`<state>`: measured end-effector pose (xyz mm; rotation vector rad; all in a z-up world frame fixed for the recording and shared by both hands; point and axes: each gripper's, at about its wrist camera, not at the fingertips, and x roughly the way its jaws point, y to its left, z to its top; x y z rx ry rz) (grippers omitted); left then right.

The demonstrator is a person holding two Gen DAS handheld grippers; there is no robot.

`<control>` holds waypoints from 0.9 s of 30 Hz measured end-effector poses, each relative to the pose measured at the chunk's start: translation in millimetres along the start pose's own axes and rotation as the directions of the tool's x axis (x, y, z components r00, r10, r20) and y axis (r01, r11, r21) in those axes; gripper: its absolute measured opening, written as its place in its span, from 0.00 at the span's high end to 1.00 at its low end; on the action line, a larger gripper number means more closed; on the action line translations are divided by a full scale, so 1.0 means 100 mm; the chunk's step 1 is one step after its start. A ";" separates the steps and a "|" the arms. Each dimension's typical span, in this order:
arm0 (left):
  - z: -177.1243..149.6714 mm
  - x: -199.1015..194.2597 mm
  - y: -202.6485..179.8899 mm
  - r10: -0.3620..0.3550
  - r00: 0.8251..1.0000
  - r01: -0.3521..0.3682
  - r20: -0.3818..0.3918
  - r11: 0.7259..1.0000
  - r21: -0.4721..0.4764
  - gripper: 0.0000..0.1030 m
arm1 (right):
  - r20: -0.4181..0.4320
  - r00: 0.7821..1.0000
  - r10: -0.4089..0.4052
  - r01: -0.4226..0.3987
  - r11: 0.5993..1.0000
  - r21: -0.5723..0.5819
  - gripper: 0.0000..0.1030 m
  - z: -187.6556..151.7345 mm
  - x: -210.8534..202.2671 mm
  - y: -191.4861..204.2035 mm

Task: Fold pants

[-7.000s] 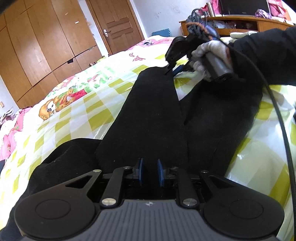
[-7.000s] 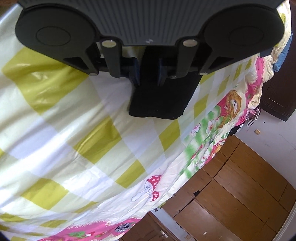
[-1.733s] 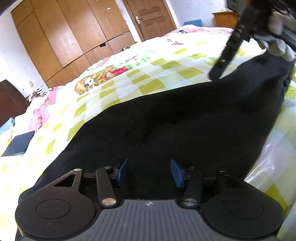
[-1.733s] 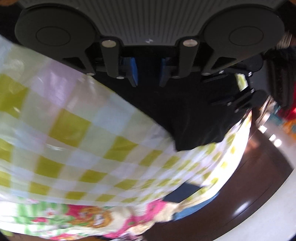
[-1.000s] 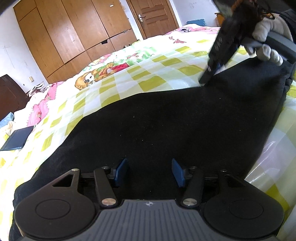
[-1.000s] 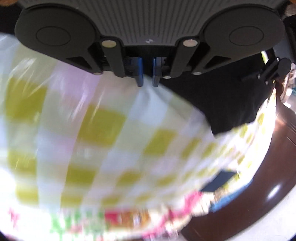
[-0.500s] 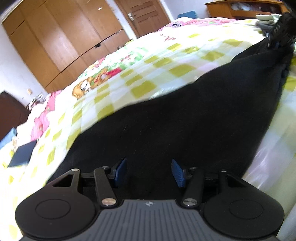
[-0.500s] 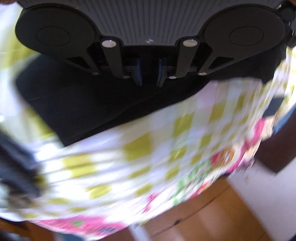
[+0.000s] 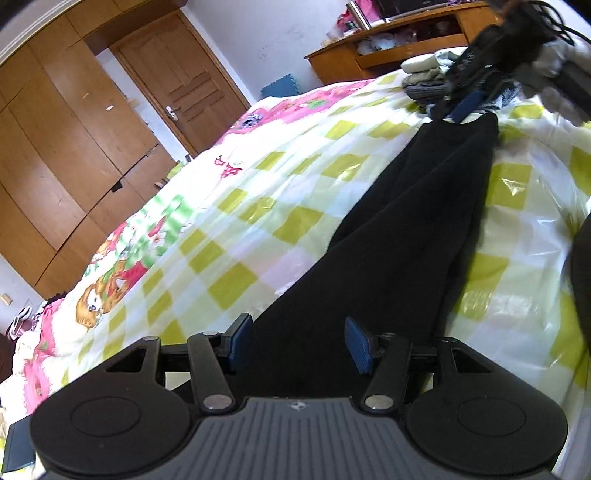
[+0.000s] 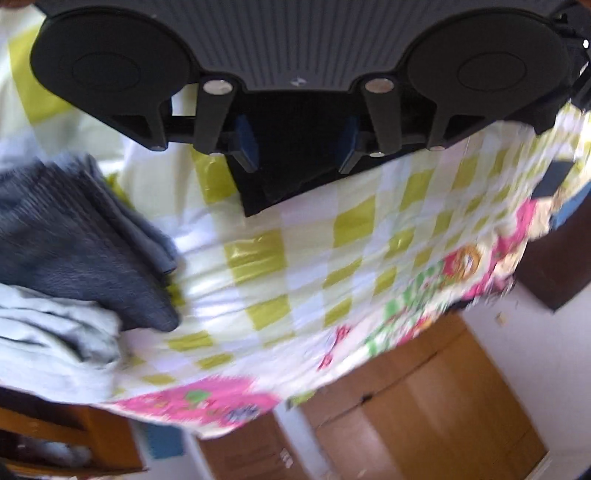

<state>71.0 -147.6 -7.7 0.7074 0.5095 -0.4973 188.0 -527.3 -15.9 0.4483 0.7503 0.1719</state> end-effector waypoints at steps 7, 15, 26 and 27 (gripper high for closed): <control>-0.02 0.05 -0.12 -0.021 1.000 0.021 -0.009 0.999 0.028 0.34 | -0.091 0.993 0.072 -0.072 0.997 0.000 0.99 0.09 0.15 0.11; -0.15 0.11 -0.07 -0.004 1.000 0.004 -0.024 1.000 0.000 0.34 | 0.068 0.996 0.056 -0.058 0.998 0.029 0.90 0.37 -0.08 0.00; -0.03 0.17 -0.12 -0.046 0.999 0.046 0.015 0.999 0.004 0.34 | -0.141 0.990 0.007 -0.007 1.000 -0.002 0.64 0.29 0.53 -0.31; -0.03 0.18 -0.13 -0.047 0.999 0.047 0.012 0.999 0.007 0.34 | -0.143 0.990 0.011 -0.007 1.000 0.026 0.72 0.30 0.52 -0.31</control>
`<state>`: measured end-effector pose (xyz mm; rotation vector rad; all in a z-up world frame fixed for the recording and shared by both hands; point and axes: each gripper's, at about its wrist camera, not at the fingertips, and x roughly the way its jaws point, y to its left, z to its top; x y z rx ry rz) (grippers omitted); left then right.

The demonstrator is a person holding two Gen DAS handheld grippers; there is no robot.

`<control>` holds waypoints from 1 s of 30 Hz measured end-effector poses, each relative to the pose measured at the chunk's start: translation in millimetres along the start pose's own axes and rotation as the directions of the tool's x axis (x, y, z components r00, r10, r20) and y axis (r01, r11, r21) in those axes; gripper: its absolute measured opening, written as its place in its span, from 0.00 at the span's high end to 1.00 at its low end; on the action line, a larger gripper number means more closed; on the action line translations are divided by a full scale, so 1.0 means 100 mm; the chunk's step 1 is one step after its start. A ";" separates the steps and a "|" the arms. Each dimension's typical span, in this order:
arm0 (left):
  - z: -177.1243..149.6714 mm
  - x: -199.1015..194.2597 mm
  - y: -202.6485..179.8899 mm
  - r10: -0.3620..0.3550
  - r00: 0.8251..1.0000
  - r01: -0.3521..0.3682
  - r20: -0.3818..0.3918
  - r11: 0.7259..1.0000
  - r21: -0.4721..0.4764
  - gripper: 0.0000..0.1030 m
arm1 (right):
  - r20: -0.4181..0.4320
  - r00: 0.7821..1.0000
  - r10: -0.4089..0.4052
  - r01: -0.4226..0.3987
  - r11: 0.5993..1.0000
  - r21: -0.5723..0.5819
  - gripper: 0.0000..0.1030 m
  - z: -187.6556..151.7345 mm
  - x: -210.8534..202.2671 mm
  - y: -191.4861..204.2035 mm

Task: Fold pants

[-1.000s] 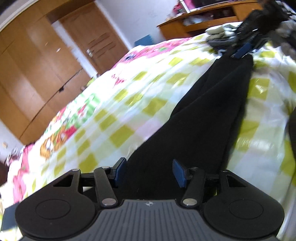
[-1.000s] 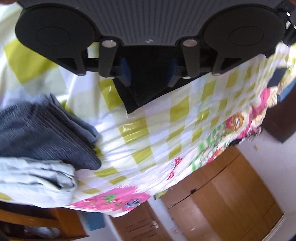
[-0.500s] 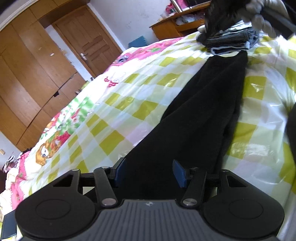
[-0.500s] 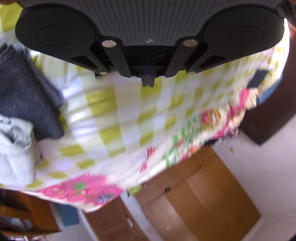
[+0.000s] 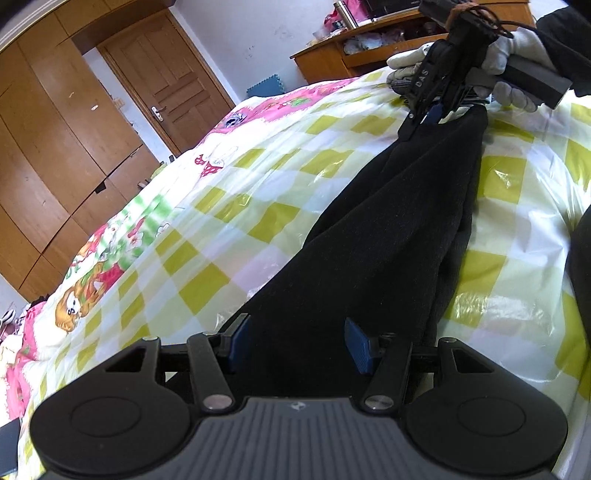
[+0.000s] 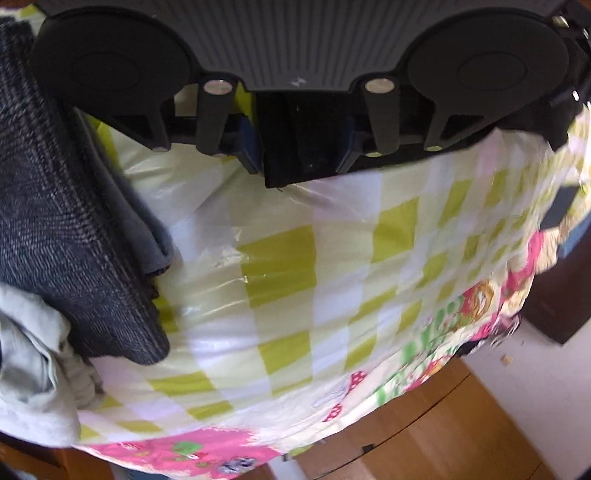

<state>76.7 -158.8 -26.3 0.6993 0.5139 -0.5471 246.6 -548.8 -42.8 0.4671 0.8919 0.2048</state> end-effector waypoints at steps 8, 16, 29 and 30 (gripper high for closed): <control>0.02 0.06 0.00 0.001 1.000 -0.001 0.013 1.000 -0.003 0.34 | 0.132 0.988 0.080 -0.099 0.986 0.137 0.86 -0.06 -0.48 -0.08; -0.03 0.08 -0.05 0.004 1.000 -0.005 0.020 0.999 0.033 0.32 | 0.176 0.983 -0.060 0.065 0.998 -0.026 0.81 -0.07 -0.56 0.26; -0.27 -0.03 0.10 0.020 1.000 -0.020 -0.004 0.999 -0.027 0.32 | -0.013 0.995 -0.096 0.091 0.970 -0.224 0.58 -0.22 -0.42 0.40; -0.27 -0.02 0.10 0.020 1.000 -0.020 -0.004 0.999 -0.029 0.32 | -0.007 0.995 -0.103 0.099 0.975 -0.198 0.58 -0.21 -0.46 0.31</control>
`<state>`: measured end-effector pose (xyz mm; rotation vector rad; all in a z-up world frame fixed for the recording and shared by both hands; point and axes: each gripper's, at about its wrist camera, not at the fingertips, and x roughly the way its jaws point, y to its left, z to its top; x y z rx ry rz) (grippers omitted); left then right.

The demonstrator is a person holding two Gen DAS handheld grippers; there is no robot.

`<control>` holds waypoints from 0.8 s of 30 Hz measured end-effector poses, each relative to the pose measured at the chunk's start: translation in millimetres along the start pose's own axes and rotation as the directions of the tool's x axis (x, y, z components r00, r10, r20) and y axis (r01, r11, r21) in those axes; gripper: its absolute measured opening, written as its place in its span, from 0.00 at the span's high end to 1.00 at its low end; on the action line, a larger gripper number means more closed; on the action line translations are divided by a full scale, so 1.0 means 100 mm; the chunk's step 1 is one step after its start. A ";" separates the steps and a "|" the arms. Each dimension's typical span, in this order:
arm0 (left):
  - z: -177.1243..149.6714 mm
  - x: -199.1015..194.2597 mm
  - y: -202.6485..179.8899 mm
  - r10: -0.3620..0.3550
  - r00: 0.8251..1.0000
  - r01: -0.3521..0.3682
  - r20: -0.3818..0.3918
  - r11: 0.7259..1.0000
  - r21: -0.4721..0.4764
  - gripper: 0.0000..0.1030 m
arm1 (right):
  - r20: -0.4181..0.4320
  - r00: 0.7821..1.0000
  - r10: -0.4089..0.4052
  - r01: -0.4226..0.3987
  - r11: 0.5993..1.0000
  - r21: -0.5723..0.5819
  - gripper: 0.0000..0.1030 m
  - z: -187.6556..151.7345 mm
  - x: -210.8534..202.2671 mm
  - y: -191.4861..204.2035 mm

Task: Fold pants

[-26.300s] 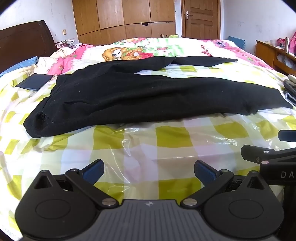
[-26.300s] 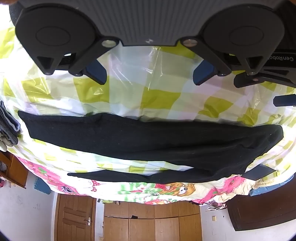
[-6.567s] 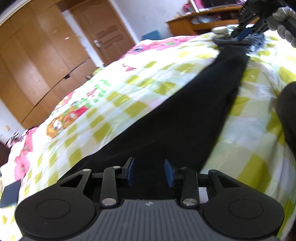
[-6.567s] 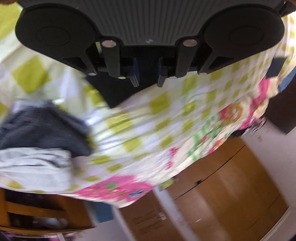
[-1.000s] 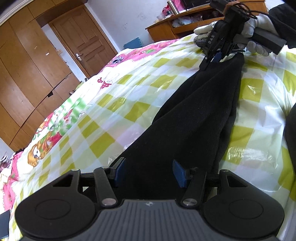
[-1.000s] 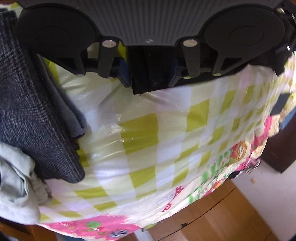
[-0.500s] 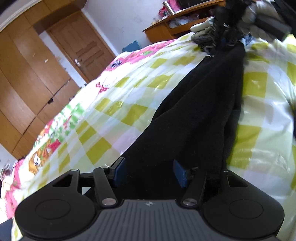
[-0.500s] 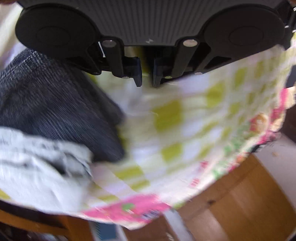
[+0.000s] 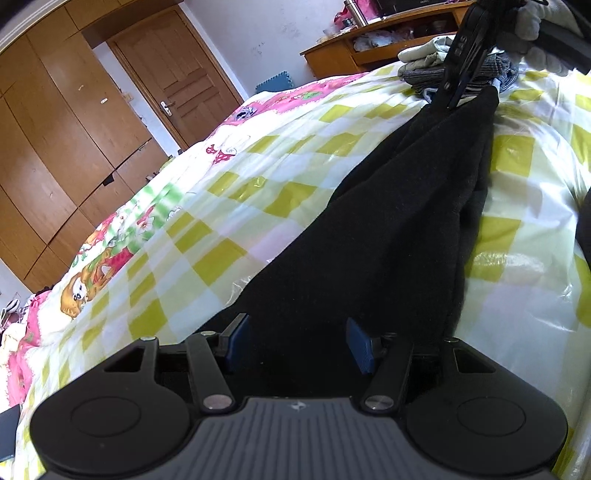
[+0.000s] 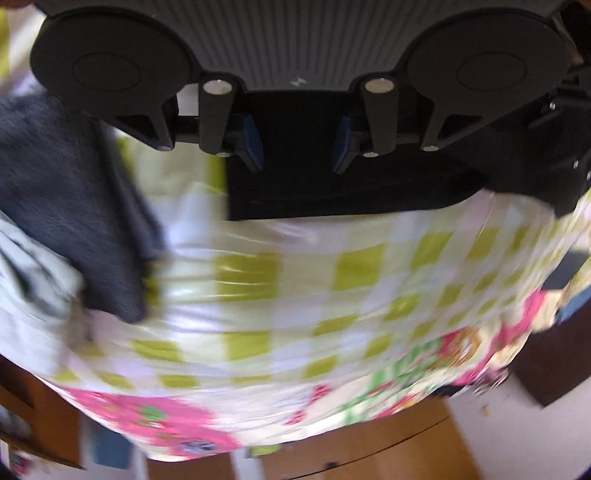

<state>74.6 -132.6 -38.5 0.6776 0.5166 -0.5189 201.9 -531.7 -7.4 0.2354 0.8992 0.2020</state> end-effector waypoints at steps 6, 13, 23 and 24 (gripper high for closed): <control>0.05 0.04 -0.01 0.004 1.000 -0.004 -0.012 1.000 0.010 0.32 | -0.009 0.999 0.036 -0.036 0.999 0.024 0.58 0.02 0.08 -0.11; 0.06 0.04 -0.04 0.010 1.000 -0.009 -0.024 0.999 0.034 0.32 | -0.033 0.998 0.058 -0.058 0.998 -0.010 0.58 0.12 0.24 -0.08; 0.04 0.05 -0.03 0.003 1.000 -0.002 -0.022 0.999 0.032 0.32 | -0.090 0.985 0.144 -0.142 0.989 0.026 0.77 0.25 0.30 -0.10; 0.05 0.05 -0.03 0.003 1.000 -0.002 -0.022 1.000 0.030 0.32 | -0.084 0.981 0.175 -0.172 0.984 0.038 0.82 0.26 0.29 -0.10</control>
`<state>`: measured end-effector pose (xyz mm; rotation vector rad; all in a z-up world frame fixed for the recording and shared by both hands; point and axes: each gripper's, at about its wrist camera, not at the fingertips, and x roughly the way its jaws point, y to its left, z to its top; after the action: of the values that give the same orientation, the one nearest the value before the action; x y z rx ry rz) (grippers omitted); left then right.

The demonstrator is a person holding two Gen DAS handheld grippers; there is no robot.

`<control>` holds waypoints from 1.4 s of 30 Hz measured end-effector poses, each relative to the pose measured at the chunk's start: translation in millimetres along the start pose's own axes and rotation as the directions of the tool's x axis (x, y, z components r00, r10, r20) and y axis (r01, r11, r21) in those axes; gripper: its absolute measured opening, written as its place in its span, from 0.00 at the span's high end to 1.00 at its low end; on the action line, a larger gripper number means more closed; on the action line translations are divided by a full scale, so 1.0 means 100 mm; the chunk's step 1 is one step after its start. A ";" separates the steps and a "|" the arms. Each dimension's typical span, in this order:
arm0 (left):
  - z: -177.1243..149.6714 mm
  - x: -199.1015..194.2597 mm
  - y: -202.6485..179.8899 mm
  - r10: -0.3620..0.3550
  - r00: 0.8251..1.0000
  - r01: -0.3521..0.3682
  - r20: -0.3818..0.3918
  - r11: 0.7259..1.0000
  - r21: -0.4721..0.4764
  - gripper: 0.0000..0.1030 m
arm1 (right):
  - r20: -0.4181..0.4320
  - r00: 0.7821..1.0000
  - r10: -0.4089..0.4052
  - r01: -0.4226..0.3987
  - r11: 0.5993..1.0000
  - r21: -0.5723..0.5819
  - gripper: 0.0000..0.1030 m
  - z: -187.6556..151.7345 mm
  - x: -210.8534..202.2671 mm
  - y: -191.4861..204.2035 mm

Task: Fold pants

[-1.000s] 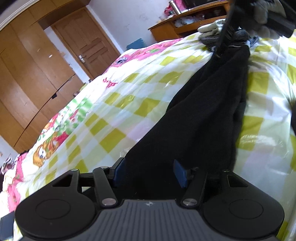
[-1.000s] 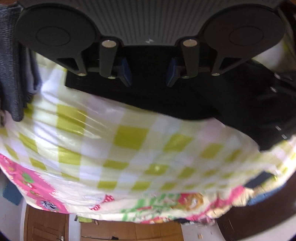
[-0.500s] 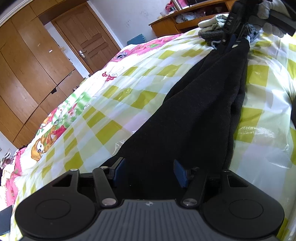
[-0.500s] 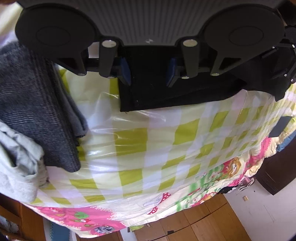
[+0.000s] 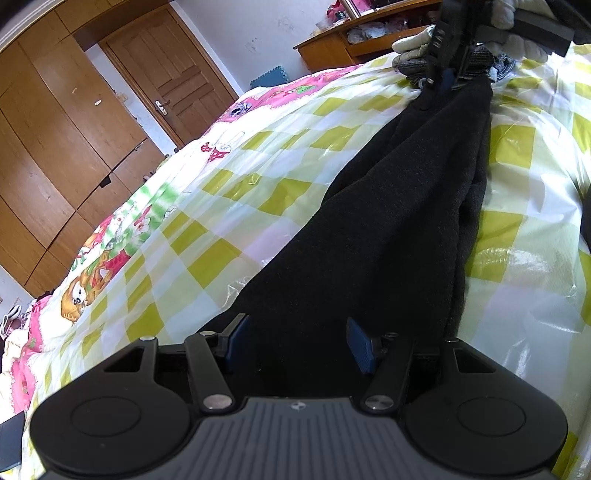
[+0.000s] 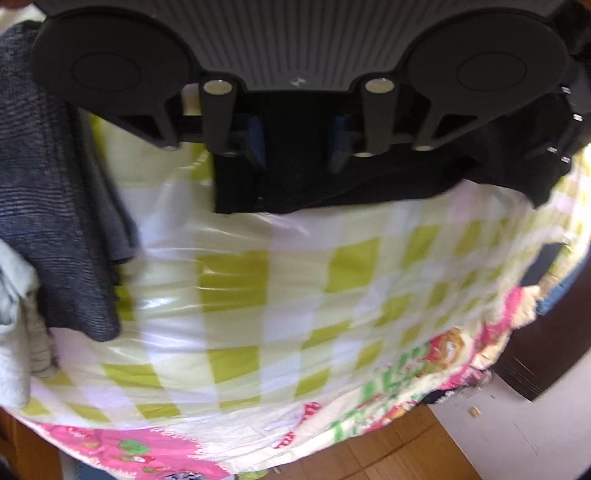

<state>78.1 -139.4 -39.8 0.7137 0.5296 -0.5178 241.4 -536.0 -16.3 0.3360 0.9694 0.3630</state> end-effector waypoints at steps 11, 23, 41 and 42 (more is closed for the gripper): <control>0.01 -0.01 0.02 0.006 1.000 -0.006 0.009 1.000 -0.001 0.31 | 0.147 0.988 -0.046 0.031 0.994 0.103 0.94 -0.03 -0.26 0.12; -0.13 -0.11 -0.09 0.075 0.996 -0.076 0.042 0.997 0.013 0.22 | 0.169 0.953 -0.250 0.227 0.963 0.145 0.93 -0.05 0.10 0.07; 0.06 0.11 0.25 0.194 0.978 -0.187 0.069 0.977 -0.099 0.22 | 0.228 0.971 -0.066 0.101 0.984 -0.145 0.92 -0.16 -0.03 1.09; 0.07 0.17 0.24 0.189 0.980 -0.183 0.063 0.979 -0.089 0.22 | 0.165 0.986 -0.003 0.036 0.980 -0.198 0.93 -0.20 0.15 1.26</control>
<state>106.8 -133.3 -34.5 0.6560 0.4100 -0.3430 213.7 -415.4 16.4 0.1695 0.7670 0.4057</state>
